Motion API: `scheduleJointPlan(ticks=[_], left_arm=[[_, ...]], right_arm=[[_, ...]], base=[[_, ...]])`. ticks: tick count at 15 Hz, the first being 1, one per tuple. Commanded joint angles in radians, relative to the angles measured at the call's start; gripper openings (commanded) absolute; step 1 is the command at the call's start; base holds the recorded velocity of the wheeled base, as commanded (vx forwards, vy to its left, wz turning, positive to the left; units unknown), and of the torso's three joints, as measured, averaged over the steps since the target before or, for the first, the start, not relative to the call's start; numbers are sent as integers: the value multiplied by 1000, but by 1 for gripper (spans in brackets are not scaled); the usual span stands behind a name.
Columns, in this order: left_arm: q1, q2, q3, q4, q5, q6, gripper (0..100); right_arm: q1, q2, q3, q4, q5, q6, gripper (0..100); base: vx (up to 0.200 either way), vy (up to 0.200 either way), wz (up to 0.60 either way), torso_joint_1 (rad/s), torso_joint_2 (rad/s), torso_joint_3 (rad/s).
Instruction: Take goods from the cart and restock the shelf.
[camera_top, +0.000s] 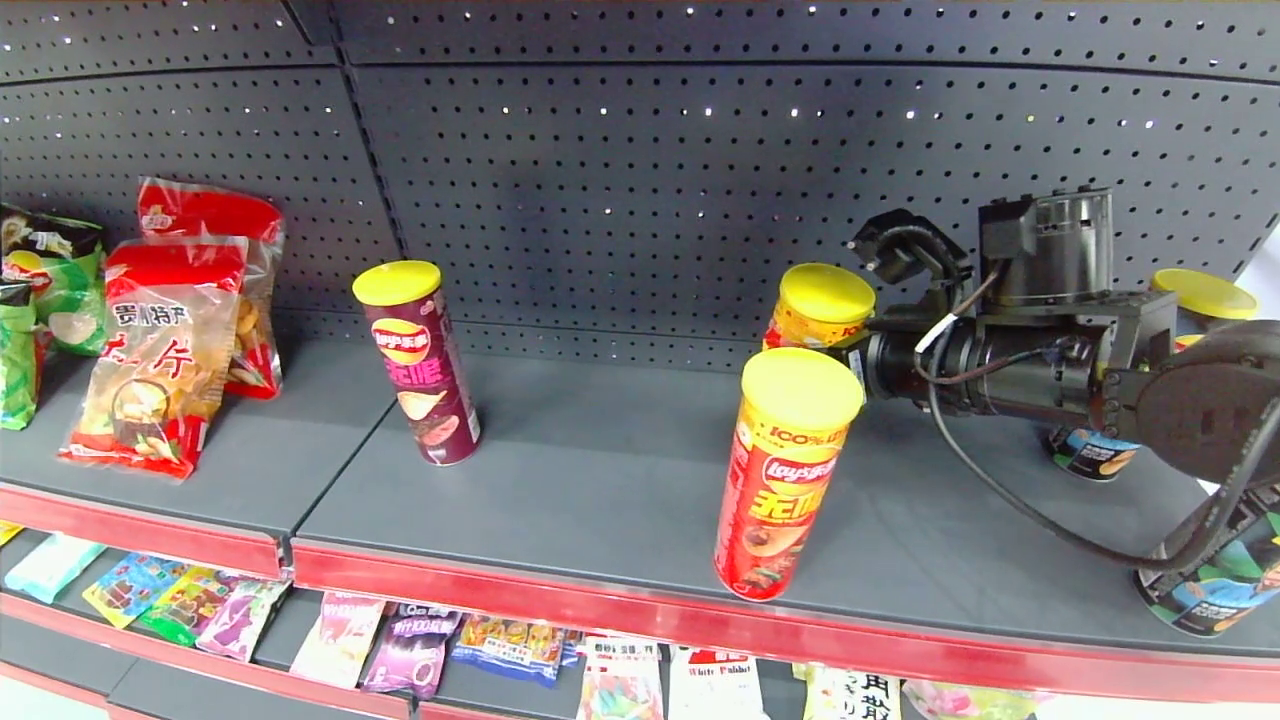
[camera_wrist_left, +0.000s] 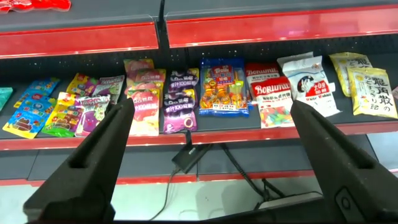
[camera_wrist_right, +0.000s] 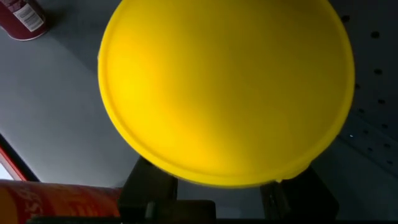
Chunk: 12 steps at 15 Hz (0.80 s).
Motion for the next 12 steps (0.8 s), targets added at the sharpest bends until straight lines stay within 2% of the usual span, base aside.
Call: scheduleJointPlan(ticks=[1,11,12], left_arm=[[0,3,0,0,1,0,100],[0,3,0,0,1,0,100],[0,3,0,0,1,0,100]], right_arm=[[-2,6,-2,0,1,0,0],[-11,23,9,0,-4,1,0],[-9,26,9,0,-4,1,100]], base=[[0,0,0,0,0,0],[0,0,0,0,0,0],[0,0,0,0,0,0]])
